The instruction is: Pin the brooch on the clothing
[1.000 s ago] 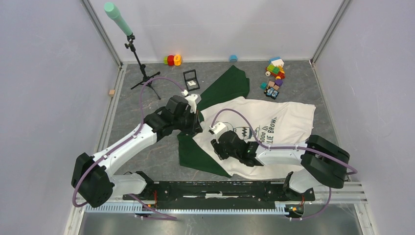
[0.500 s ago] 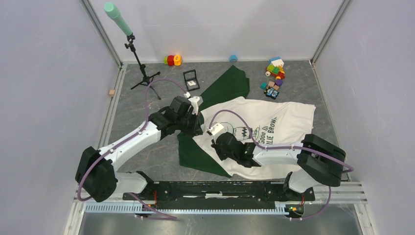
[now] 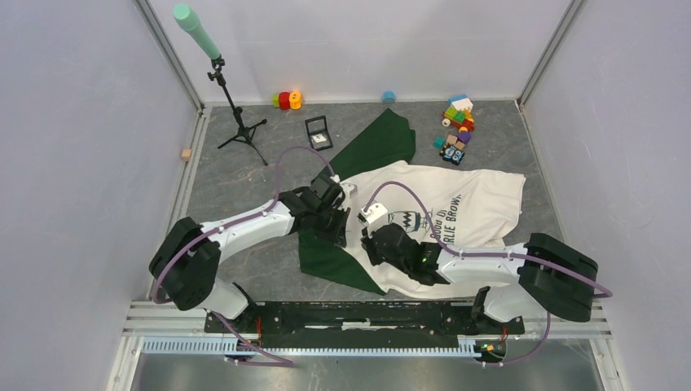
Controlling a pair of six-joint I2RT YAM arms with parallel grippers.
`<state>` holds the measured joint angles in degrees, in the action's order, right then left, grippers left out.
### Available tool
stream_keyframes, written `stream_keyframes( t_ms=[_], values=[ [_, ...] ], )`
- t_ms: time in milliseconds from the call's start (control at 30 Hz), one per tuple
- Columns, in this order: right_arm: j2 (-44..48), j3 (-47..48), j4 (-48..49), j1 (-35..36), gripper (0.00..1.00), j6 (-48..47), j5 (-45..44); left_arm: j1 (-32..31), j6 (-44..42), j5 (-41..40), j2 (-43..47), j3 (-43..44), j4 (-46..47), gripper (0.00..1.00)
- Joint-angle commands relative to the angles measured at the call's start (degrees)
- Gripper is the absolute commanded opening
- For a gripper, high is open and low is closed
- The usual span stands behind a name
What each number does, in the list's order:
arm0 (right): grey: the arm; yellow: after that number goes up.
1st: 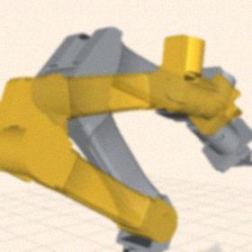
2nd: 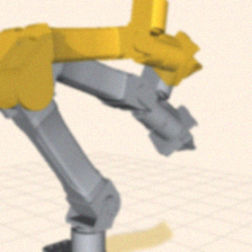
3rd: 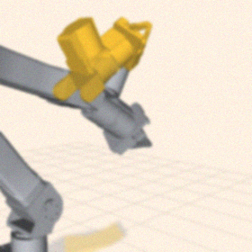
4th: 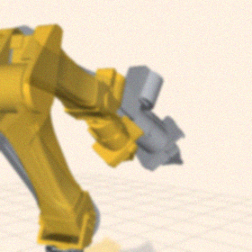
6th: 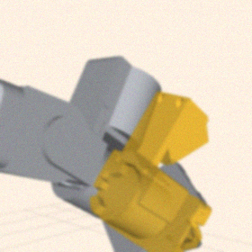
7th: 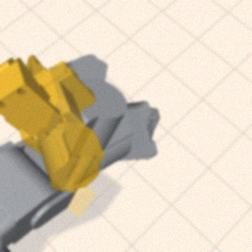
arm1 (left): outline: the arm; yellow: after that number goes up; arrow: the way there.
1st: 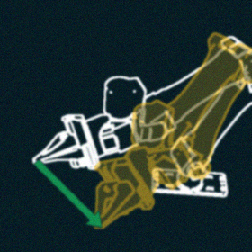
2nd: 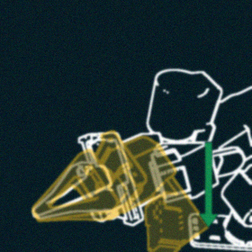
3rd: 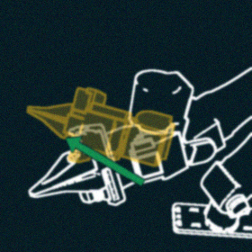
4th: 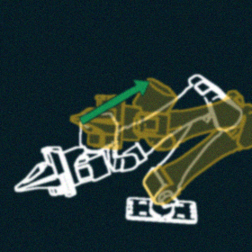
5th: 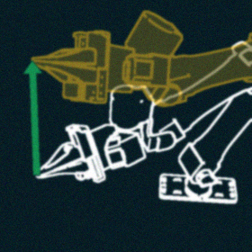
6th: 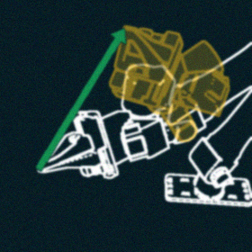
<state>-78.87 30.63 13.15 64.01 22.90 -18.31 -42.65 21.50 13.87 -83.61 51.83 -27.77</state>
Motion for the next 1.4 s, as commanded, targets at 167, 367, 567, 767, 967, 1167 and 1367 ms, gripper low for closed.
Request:
stream_keyframes(
  t_ms=[167,367,567,767,967,1167,1367],
  values=[
    [3.0,-4.0,9.0,0.1,0.00,3.2,0.1,-2.9,0.7,-0.7,-3.3,2.9,-1.4,0.02],
    [3.1,-6.1,13.0,0.2,0.00,5.3,2.2,-4.0,0.6,-0.7,-5.6,3.4,-2.0,0.02],
    [3.1,-7.5,16.8,0.2,0.00,6.9,4.5,-5.5,-0.2,-2.7,-7.0,4.1,-3.3,0.02],
    [2.3,-8.6,19.8,0.2,0.00,8.2,6.2,-5.9,-0.2,-2.7,-8.2,4.5,-3.7,0.02],
    [0.7,-8.7,22.1,0.2,0.00,9.2,8.1,-6.1,-0.2,-1.9,-8.8,4.7,-3.7,0.02],
    [-1.6,-8.0,23.3,0.2,0.00,9.7,10.0,-6.2,-0.2,-1.7,-9.2,4.8,-3.7,0.02],
    [-2.9,-7.8,24.4,0.2,0.00,10.1,11.2,-6.2,-0.2,-1.1,-9.6,4.9,-3.7,0.02]
  ],
)
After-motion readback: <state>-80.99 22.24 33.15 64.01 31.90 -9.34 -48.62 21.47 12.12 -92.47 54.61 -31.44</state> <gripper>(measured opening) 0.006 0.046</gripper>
